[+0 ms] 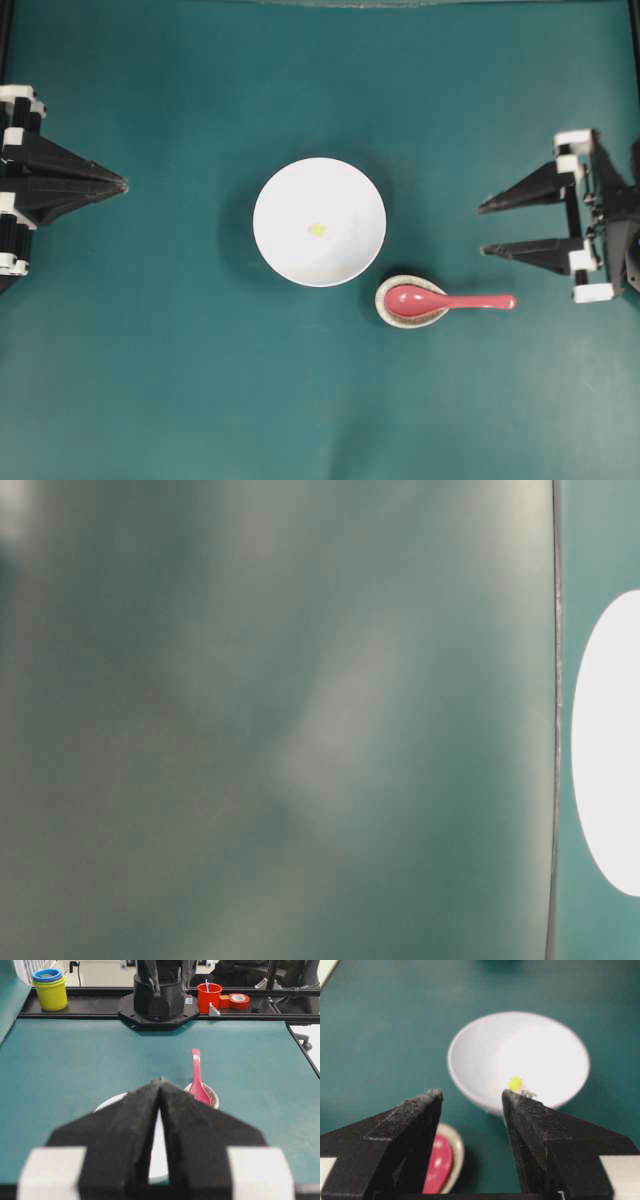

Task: Scoop the yellow hexagonal prism block from the bowl with a spoon using the right arm.
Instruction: 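Move the right gripper left toward the red spoon's handle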

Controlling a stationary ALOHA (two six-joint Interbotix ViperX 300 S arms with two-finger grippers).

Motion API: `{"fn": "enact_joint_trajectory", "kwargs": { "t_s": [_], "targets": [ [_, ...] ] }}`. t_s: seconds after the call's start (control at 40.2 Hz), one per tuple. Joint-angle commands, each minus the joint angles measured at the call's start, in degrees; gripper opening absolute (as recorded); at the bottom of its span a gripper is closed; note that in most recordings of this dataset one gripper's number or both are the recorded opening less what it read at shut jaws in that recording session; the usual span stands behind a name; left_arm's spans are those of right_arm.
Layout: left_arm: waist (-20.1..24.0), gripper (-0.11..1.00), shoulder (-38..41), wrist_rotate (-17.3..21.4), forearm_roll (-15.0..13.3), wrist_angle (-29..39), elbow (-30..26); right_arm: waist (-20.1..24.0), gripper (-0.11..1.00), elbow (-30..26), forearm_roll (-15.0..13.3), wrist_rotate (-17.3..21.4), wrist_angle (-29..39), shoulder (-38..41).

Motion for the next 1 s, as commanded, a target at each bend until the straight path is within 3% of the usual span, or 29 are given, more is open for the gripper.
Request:
{"fn": "enact_joint_trajectory", "kwargs": {
  "t_s": [0.0,0.199,0.622,0.97],
  "targets": [
    [0.0,0.06,0.4,0.1,0.2,-0.3,-1.5,1.1,0.57,0.7,1.3,0.1,-4.1,2.8],
    [0.0,0.06,0.2,0.1,0.2,-0.3,-1.5,4.0,0.57,4.5,4.6,0.1,-14.3,8.7],
    [0.0,0.06,0.2,0.2,0.4,-0.4,-1.5,13.4,0.57,8.8,14.4,0.1,-33.3,23.8],
    [0.0,0.06,0.3,0.2,0.4,-0.3,-1.5,20.4,0.57,8.5,22.1,1.5,-40.4,35.1]
  ]
}}
